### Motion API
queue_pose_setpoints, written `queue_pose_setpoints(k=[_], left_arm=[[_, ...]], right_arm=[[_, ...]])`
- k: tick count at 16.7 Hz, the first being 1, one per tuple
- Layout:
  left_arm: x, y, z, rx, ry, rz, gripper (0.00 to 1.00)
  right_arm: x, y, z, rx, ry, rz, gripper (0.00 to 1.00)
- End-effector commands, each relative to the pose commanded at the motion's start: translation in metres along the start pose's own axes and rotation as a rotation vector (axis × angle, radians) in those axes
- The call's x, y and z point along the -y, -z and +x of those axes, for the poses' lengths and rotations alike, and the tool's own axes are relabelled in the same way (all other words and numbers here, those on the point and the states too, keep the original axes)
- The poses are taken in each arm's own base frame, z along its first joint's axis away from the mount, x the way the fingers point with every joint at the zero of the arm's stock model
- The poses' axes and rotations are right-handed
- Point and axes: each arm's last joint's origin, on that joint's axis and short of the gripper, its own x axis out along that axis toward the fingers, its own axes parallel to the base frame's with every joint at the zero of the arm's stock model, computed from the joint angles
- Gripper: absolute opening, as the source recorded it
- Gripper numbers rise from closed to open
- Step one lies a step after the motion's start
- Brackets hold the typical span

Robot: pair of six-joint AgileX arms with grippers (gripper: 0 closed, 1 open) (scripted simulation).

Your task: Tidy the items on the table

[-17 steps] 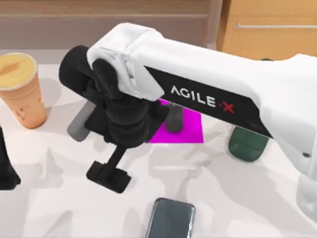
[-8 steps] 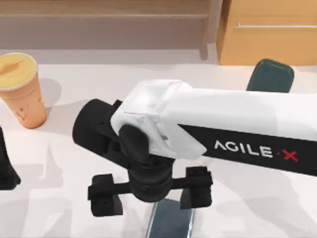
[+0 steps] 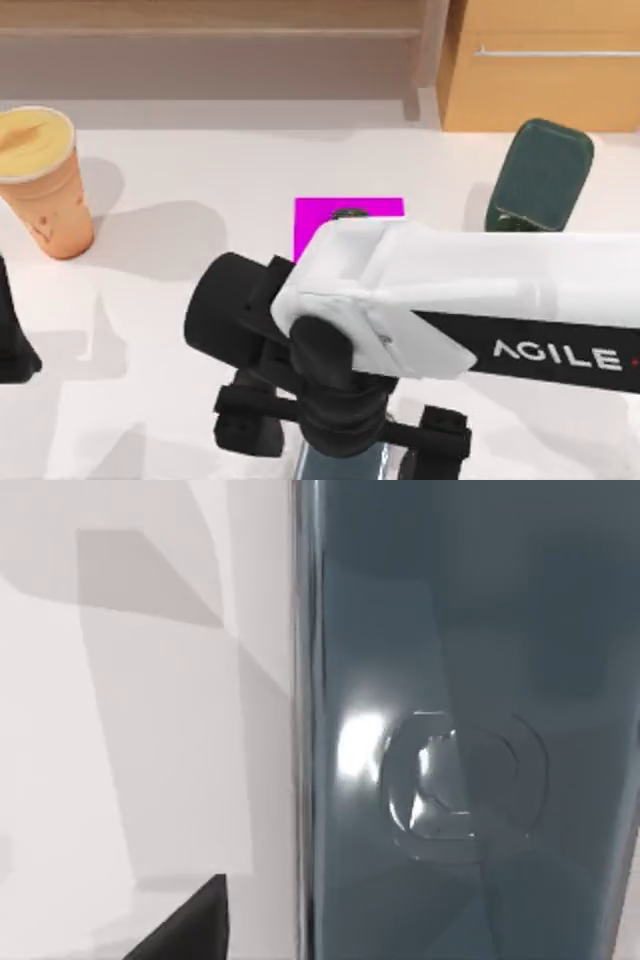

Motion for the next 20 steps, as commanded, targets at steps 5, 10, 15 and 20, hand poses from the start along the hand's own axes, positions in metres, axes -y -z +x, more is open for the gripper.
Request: queue_pose_setpoints(k=[5, 10, 15, 20], left_arm=[[0.000, 0.000, 0.000, 0.000, 0.000, 0.000, 1.00], [0.000, 0.000, 0.000, 0.000, 0.000, 0.000, 1.00], [0.000, 0.000, 0.000, 0.000, 0.000, 0.000, 1.00], [0.000, 0.000, 0.000, 0.000, 0.000, 0.000, 1.00]], right_arm=[[0.001, 0.001, 0.000, 0.000, 0.000, 0.007, 1.00], [-0.001, -0.001, 0.019, 0.000, 0.000, 0.006, 1.00], [0.000, 0.000, 0.063, 0.000, -0.002, 0.007, 1.00], [0.001, 0.001, 0.070, 0.000, 0.000, 0.007, 1.00]])
